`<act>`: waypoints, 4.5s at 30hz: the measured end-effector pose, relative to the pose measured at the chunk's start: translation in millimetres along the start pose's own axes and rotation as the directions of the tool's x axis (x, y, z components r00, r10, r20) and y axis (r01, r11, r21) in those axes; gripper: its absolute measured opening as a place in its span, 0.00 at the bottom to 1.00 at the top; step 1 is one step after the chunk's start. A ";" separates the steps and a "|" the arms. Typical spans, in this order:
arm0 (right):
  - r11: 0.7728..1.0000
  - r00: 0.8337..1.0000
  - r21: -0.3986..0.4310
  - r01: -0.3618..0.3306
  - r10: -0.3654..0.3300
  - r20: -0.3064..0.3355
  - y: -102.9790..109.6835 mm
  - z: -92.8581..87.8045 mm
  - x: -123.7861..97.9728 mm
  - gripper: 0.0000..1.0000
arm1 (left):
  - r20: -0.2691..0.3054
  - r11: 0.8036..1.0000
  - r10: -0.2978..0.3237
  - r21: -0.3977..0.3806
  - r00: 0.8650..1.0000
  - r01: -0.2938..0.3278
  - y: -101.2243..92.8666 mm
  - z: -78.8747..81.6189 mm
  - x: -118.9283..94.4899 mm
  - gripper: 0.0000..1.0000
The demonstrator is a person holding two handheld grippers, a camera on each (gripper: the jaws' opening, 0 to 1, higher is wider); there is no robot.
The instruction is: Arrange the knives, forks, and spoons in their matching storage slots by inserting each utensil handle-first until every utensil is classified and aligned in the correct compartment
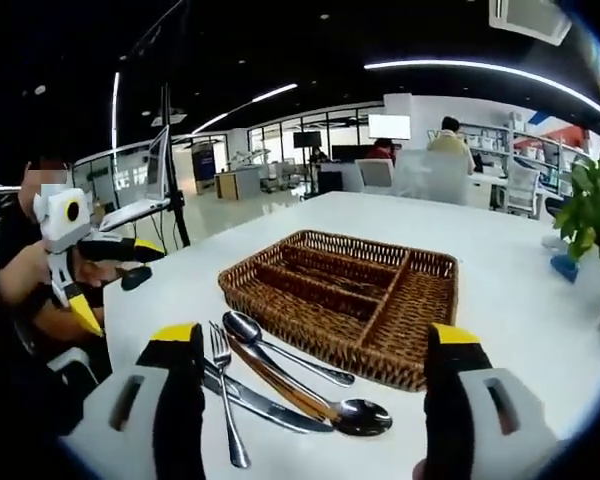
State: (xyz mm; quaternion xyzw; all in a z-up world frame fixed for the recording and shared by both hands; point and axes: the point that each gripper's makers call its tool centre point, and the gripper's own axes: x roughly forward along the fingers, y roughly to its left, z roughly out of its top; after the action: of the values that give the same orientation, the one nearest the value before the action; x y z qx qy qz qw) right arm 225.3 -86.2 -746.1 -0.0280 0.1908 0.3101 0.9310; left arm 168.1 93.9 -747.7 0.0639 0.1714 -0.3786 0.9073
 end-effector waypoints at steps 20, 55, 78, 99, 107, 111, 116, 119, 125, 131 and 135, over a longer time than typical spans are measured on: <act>0.999 0.999 -0.029 0.033 -0.034 -0.036 0.2 -12.8 -38.8 0.99 | -0.019 1.000 0.026 -0.015 0.999 -0.026 9.5 -1.0 -5.1 1.00; 1.000 0.998 -0.015 0.027 -0.027 -0.050 8.2 -20.7 -44.0 0.94 | -0.100 0.998 -0.059 -0.010 0.993 0.058 7.4 -22.8 24.9 0.87; 1.000 0.997 -0.010 0.013 -0.014 -0.070 19.6 -34.4 -50.6 0.86 | -0.198 0.983 -0.111 -0.165 0.974 0.079 22.0 -68.2 60.2 0.54; 0.999 0.993 -0.009 -0.038 0.036 -0.113 39.8 -50.9 -39.9 0.81 | -0.179 0.916 -0.120 -0.400 0.976 0.039 40.5 -81.5 82.2 0.19; 0.998 0.991 -0.019 -0.055 0.052 -0.127 44.8 -53.9 -36.4 0.78 | -0.198 0.897 -0.114 -0.442 0.974 0.015 46.0 -88.7 87.6 0.07; 0.998 0.990 -0.020 -0.060 0.057 -0.128 46.7 -53.9 -34.1 0.76 | -0.194 0.896 -0.116 -0.444 0.974 0.019 45.2 -87.5 87.7 0.06; 0.996 0.989 -0.037 -0.075 0.070 -0.134 52.3 -54.2 -29.0 0.73 | -0.195 0.889 -0.118 -0.457 0.974 0.016 45.6 -87.3 85.6 0.05; 0.995 0.987 -0.045 -0.090 0.083 -0.137 56.7 -54.4 -27.0 0.70 | -0.196 0.880 -0.117 -0.474 0.974 0.011 45.5 -87.7 82.9 0.04; 0.993 0.985 -0.030 -0.115 0.110 -0.132 64.1 -55.9 -22.4 0.67 | -0.199 0.891 -0.109 -0.454 0.974 0.007 42.7 -86.2 76.3 0.04; 0.988 0.980 -0.055 -0.145 0.136 -0.144 71.7 -58.2 -13.9 0.57 | -0.203 0.905 -0.097 -0.425 0.974 0.002 40.9 -84.1 69.6 0.03; 0.982 0.976 -0.084 -0.171 0.157 -0.153 78.2 -58.9 -7.0 0.50 | -0.206 0.914 -0.090 -0.405 0.974 -0.001 40.1 -82.1 66.8 0.03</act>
State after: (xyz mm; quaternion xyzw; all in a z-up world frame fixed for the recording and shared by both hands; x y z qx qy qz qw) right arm 154.3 -37.2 -792.7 -0.0797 0.2449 0.3920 0.8832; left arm 218.7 97.8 -848.8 -0.0863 0.3466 -0.3466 0.8673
